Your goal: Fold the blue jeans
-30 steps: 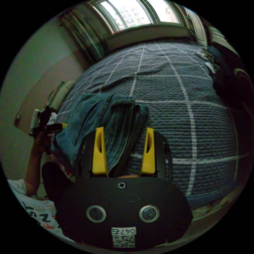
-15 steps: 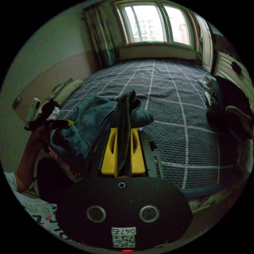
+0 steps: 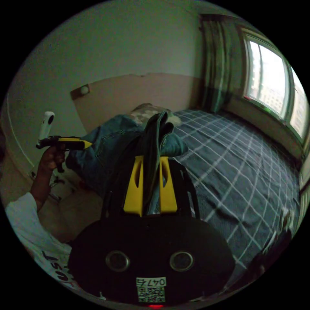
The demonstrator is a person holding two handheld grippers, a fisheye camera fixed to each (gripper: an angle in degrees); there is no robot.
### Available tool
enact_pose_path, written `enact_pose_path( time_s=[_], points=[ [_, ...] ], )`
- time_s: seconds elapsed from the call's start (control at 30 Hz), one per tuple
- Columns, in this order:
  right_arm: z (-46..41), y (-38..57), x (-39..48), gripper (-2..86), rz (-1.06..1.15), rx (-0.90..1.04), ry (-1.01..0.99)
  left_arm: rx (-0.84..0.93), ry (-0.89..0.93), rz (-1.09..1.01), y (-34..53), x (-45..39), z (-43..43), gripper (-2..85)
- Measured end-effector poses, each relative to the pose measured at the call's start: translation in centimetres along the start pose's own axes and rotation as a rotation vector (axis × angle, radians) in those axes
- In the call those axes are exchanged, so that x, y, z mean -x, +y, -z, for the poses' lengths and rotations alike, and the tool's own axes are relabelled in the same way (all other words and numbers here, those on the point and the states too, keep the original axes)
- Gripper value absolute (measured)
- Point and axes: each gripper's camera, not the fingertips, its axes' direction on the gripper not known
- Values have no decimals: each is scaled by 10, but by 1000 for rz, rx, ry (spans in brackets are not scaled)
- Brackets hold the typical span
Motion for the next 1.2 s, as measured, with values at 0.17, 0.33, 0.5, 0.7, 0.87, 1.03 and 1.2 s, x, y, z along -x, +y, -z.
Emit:
enact_pose_path(
  time_s=[0.17, 0.33, 0.5, 0.7, 0.87, 1.03, 1.2],
  points=[
    [-101, -147, 69, 30, 65, 17, -174, -50, -114, 213, -22, 122, 114, 36],
    [-220, -253, 133, 31, 129, 105, -160, -26, -181, 351, -33, 208, 144, 36],
    [-318, -295, 152, 33, 112, 207, -154, 34, -134, 487, -19, 278, 124, 37],
    [-384, -309, 139, 51, 28, 224, -220, 12, -37, 534, -4, 317, 122, 51],
    [-371, -329, 139, 67, 82, 94, -231, -8, -4, 406, -3, 312, 173, 78],
    [-314, -376, 166, 49, 290, -71, -89, -85, -232, 210, -32, 268, 237, 29],
    [-342, -396, 229, 19, 437, 8, -60, 89, -319, 115, -52, 232, 188, -4]
  ],
)
